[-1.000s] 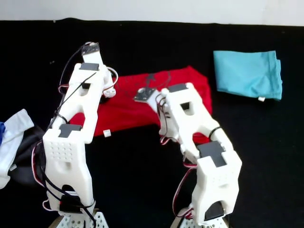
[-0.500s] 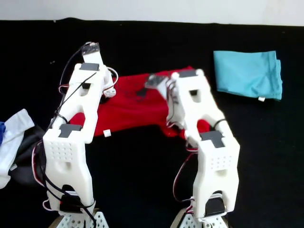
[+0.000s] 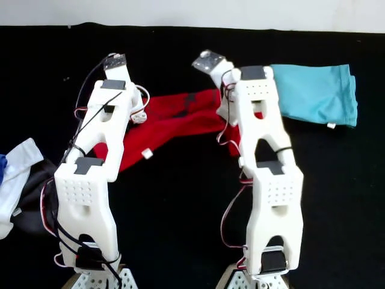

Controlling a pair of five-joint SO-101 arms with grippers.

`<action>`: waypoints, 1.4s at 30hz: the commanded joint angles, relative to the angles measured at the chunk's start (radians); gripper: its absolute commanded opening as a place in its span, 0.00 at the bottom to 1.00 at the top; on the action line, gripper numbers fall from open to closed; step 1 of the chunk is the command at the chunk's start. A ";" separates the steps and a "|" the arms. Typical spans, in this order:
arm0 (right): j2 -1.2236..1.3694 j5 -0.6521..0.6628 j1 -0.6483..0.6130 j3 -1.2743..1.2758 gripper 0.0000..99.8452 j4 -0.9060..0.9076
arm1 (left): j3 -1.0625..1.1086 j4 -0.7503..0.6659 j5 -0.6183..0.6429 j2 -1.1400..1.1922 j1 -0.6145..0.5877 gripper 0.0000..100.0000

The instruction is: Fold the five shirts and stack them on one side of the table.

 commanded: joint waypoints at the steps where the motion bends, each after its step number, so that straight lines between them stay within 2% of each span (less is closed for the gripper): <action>1: 0.070 -0.086 0.019 -0.131 0.13 -0.082 | -0.018 0.000 0.006 0.005 0.008 0.01; 4: 0.139 -0.224 0.039 -0.271 0.21 -0.110 | -0.018 0.000 0.006 0.005 0.008 0.01; 7: 0.189 -0.371 0.068 -0.430 0.21 -0.108 | -0.018 0.000 0.006 0.005 0.008 0.01; 10: 0.211 -0.446 0.096 -0.547 0.22 -0.099 | -0.018 0.000 0.006 0.005 0.008 0.01; 17: 0.211 -0.443 0.101 -0.705 0.22 0.116 | -0.018 0.000 0.006 0.005 0.008 0.01; 22: 0.211 -0.339 0.048 -0.834 0.21 0.400 | -0.018 0.000 0.006 0.005 0.008 0.01; 27: 0.220 -0.321 0.050 -0.831 0.22 0.409 | -0.018 0.000 0.006 0.005 0.008 0.01; 31: 0.209 -0.324 0.039 -0.674 0.29 0.410 | -0.018 0.000 0.006 0.005 0.008 0.01; 42: 0.242 -0.324 0.039 -0.607 0.28 0.401 | -0.018 0.000 0.006 0.005 0.008 0.01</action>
